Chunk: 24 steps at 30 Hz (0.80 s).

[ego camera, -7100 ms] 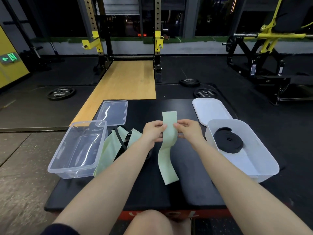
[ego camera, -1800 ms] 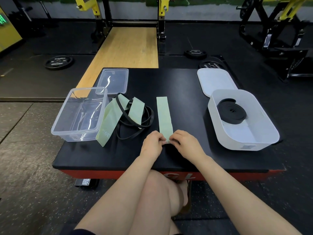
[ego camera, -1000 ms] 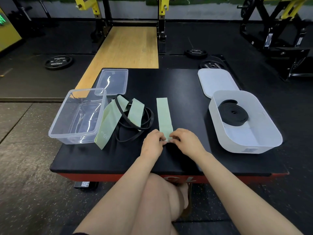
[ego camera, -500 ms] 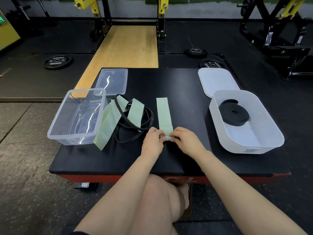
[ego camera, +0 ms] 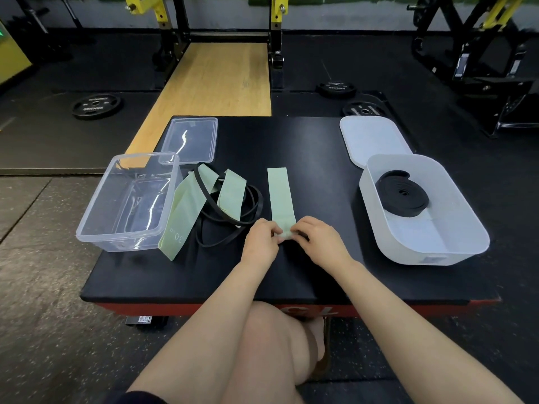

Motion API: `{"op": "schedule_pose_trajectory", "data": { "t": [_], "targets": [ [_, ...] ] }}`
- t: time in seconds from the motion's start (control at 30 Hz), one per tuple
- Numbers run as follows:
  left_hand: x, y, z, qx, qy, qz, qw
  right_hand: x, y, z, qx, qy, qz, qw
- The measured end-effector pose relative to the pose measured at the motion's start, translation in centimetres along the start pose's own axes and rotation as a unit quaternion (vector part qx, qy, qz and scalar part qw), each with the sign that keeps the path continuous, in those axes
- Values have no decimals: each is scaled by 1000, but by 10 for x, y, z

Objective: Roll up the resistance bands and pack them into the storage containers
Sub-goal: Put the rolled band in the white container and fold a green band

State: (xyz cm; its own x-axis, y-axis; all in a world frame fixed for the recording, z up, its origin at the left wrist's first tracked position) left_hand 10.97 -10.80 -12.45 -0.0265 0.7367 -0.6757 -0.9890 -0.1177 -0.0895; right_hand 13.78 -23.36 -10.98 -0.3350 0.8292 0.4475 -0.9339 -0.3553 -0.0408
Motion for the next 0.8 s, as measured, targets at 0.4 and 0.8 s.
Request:
{"op": "schedule_pose_trajectory", "data": {
  "t": [0.4,0.8],
  "targets": [
    [9,-11,-1,23,95,76,992,-2,-9,-5,30,-12,-4,999],
    [-1,-8,2,-15,-22,-47,999,-9,-34,-5,107,-25,-61,992]
  ]
}}
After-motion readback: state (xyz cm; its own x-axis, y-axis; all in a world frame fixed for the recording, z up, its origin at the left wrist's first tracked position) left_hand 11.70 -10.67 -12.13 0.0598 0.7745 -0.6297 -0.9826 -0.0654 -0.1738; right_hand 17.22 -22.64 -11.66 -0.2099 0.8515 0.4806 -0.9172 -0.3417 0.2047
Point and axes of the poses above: each hand's wrist, its own y-axis away from the middle knuckle, its own z-axis out of the back of the hand, x = y × z, the point moved 7 cm from there along -y, towards the middle knuckle, and after that the axes turned 12 degrees about -z, right-handed, at the moved point
